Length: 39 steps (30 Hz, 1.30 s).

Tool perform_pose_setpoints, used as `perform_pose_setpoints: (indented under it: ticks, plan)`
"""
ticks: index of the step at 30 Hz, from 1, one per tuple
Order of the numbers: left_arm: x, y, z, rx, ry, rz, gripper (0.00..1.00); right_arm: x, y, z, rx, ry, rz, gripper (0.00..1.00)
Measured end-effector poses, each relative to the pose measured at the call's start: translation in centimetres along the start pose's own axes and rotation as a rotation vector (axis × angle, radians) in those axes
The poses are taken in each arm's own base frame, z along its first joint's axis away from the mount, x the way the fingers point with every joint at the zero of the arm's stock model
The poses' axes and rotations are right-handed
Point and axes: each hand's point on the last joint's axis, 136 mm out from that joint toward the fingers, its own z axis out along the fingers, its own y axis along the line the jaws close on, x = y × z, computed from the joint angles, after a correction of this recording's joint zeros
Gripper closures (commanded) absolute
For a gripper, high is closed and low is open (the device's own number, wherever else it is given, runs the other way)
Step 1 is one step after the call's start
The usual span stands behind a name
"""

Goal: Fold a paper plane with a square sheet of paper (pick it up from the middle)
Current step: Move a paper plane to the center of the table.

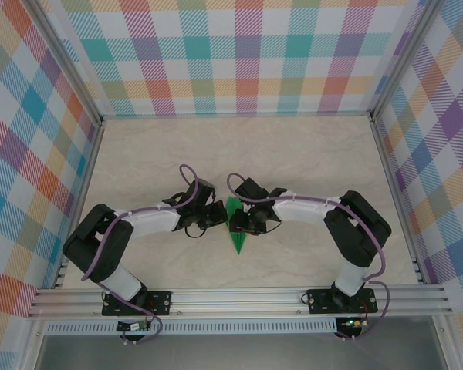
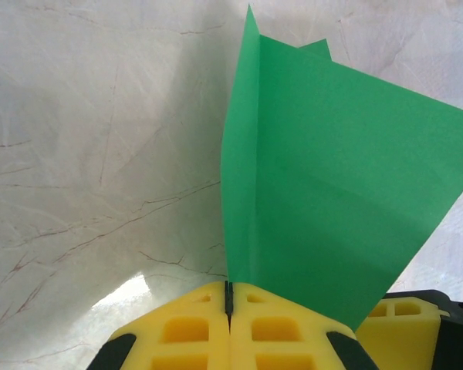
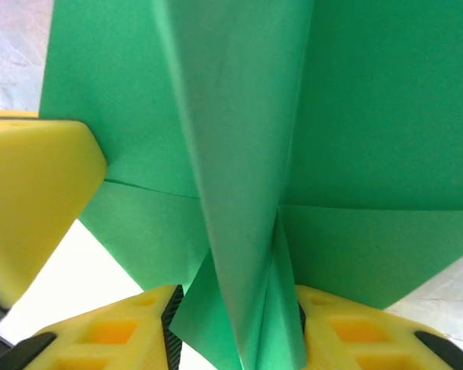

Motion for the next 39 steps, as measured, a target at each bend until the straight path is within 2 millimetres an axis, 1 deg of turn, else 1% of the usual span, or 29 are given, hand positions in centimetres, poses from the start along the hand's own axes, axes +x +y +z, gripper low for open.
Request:
perform_pose_setpoints:
  ticks: [1,3,6,8,12,14,16,17,19,20,22,25,28,31,36,39]
  plan:
    - [0.0,0.0,0.0,0.000,0.000,0.000,1.00,-0.2,0.1,0.0,0.002,-0.004,-0.001,0.64]
    - [0.0,0.0,0.0,0.001,-0.001,0.000,0.96,-0.5,0.3,0.0,0.009,-0.012,-0.001,0.67]
    - [-0.2,-0.1,-0.3,-0.001,-0.011,0.001,0.90,-0.9,0.5,0.0,0.023,-0.024,-0.003,0.68]
    - [-0.3,-0.2,-0.5,0.002,-0.019,0.002,0.89,-0.9,0.4,0.0,0.037,-0.029,-0.004,0.70]
    - [-0.5,-0.4,-0.7,0.006,-0.027,0.005,0.87,-0.8,-0.2,0.0,0.065,-0.031,0.002,0.78]
    - [-0.5,-0.4,-0.7,0.006,-0.027,0.005,0.84,-0.7,-0.3,0.0,0.074,-0.031,0.007,0.83]
    - [-0.5,-0.3,-0.8,0.000,-0.029,0.004,0.79,-0.6,-0.4,0.0,0.076,-0.029,0.010,0.88]
    - [-0.5,-0.2,-0.8,-0.007,-0.030,0.003,0.75,-0.6,-0.4,0.0,0.078,-0.029,0.013,0.89]
    - [-0.4,0.4,-1.1,-0.036,-0.033,-0.004,0.60,-0.6,-0.6,-0.1,0.091,-0.031,0.013,0.91]
    - [-0.5,0.6,-1.4,-0.050,-0.039,-0.003,0.54,-0.6,-0.7,-0.1,0.100,-0.031,0.012,0.91]
    - [-0.7,1.0,-2.3,-0.081,-0.060,-0.006,0.37,-0.7,-1.1,-0.5,0.135,-0.037,0.005,0.91]
    - [-1.9,1.6,-4.4,-0.145,-0.123,-0.017,0.25,-1.2,-1.7,-1.3,0.197,-0.056,-0.008,0.91]
    - [-3.0,2.4,-6.5,-0.218,-0.195,-0.028,0.17,-1.6,-2.2,-2.0,0.242,-0.076,-0.025,0.90]
    - [-3.4,3.8,-8.1,-0.300,-0.243,-0.047,0.11,-1.7,-2.7,-2.2,0.274,-0.082,-0.029,0.90]
    - [-3.1,6.2,-9.3,-0.421,-0.267,-0.069,0.06,-1.9,-3.0,-1.9,0.301,-0.075,-0.032,0.85]
    - [-2.9,7.0,-9.6,-0.457,-0.268,-0.078,0.06,-2.0,-3.2,-1.2,0.315,-0.063,-0.036,0.84]
